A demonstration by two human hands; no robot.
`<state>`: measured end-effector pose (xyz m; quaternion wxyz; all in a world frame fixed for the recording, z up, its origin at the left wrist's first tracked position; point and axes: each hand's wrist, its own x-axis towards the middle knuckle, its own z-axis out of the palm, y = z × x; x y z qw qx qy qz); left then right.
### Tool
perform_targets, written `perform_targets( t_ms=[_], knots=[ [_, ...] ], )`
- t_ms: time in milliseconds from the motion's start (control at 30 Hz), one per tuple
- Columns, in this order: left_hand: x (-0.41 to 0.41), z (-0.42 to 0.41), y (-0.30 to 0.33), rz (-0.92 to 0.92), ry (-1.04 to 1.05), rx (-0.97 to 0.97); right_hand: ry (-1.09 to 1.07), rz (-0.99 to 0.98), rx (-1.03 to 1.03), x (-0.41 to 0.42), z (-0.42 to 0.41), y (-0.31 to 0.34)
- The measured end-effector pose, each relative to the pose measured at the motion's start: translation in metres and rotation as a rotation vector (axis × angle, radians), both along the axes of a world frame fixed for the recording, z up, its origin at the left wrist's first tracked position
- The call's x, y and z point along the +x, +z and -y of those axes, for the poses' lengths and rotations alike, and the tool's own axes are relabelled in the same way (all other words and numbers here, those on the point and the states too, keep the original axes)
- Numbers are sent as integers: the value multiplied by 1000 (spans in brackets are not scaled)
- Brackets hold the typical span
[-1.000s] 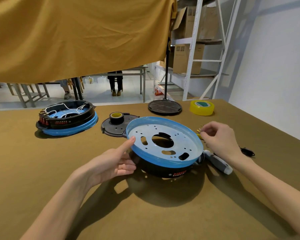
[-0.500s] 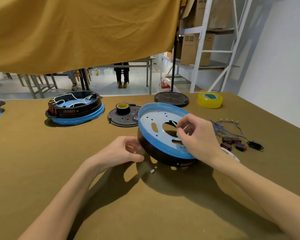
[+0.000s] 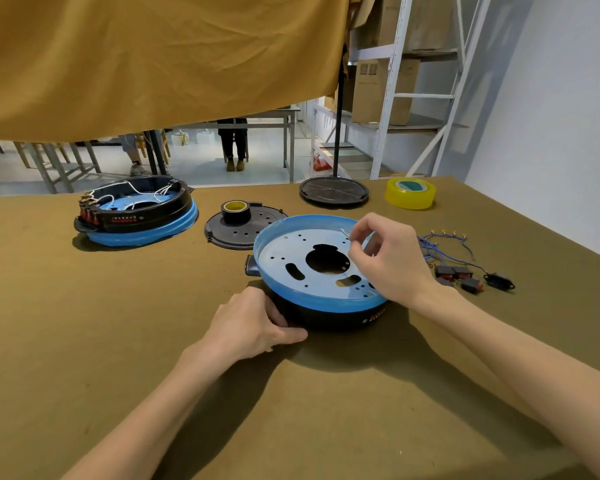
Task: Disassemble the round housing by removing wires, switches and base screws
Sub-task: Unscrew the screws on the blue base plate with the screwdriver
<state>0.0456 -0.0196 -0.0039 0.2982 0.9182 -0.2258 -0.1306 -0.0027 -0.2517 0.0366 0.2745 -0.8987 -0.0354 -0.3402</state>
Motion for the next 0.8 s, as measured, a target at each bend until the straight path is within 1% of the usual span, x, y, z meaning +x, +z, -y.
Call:
perform_targets(
  t_ms=[67,133,200,233,267,333,433,500,600,667,800],
  knots=[
    [1,-2,3,-13,-28,-54,-13,0,16,-1,0,-1],
    [1,-3,9,-7,-92,-38,-27,21,67,-3,-1,0],
    [4,-8,19,-47,-145,-3,-8,28,183,-7,-5,4],
    [6,-13,26,-93,-156,-18,28,14,263,-10,-7,6],
    [9,-20,34,-152,-159,-67,79,-8,345,-12,-9,8],
    [10,-31,49,-264,-162,-242,189,-56,486,-18,-17,11],
    [4,-27,55,-441,-85,-607,293,-128,607,-22,-31,8],
    [0,-17,50,-521,5,-756,324,-134,619,-23,-40,3],
    [-2,-9,44,-596,82,-892,330,-100,597,-24,-48,-6],
    [-2,-9,43,-602,68,-931,326,-62,581,-23,-54,-10],
    [-5,-4,39,-539,56,-924,326,34,574,-19,-63,-8]
  ],
)
